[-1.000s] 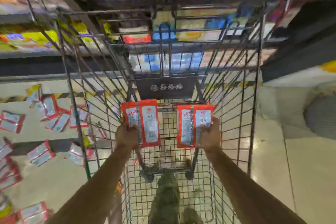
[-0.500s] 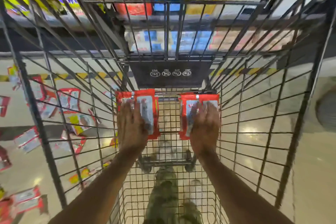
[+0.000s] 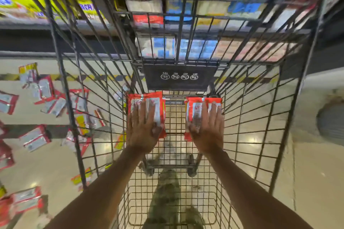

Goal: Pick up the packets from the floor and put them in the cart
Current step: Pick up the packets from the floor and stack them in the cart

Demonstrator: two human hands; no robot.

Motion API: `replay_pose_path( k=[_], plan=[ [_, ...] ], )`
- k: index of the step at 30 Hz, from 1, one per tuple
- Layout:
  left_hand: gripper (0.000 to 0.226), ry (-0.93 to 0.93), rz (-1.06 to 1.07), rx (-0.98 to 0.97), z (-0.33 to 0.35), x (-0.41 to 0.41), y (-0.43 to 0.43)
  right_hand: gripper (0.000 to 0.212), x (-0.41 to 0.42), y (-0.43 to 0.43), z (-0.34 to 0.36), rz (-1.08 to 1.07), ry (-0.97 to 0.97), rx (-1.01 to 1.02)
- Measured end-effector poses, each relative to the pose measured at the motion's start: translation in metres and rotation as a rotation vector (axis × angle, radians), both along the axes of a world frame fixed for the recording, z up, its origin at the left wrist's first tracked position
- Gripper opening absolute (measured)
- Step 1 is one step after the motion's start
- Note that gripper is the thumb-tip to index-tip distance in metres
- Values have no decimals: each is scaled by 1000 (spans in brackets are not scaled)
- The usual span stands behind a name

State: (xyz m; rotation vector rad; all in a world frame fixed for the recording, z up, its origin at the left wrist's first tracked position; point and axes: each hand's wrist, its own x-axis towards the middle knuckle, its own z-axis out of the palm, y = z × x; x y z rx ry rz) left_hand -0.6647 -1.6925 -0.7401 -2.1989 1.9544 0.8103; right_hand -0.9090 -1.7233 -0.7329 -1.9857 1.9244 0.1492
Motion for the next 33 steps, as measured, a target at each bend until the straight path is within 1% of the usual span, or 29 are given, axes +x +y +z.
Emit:
replay_pose_path(
  k=[3, 6, 10, 14, 18, 22, 25, 30, 33],
  plan=[
    [81, -43, -26, -54, 54, -5, 2, 86, -2, 2, 63, 15, -95, 14],
    [83, -60, -67, -135, 118, -8, 11, 85, -3, 9, 130, 46, -93, -29],
    [77, -70, -34, -229, 214, -16, 42, 86, -7, 30, 225, 102, -131, -56],
    [78, -119, 25, -288, 302, -21, 101, 89, -9, 72, 310, 183, -117, -171],
    [79, -227, 127, -345, 370, -19, 179, 90, -13, 127, 375, 277, -106, -249],
    [79, -289, 227, -411, 426, -3, 266, 88, -7, 186, 427, 383, -139, -322],
    [80, -329, 307, -453, 453, 11, 332, 90, 12, 225, 454, 450, -162, -368],
    [83, -405, 477, -420, 483, 49, 439, 91, 69, 287, 476, 616, -220, -427],
    [84, -436, 583, -449, 497, 71, 507, 95, 114, 329, 490, 739, -249, -462]
  ],
)
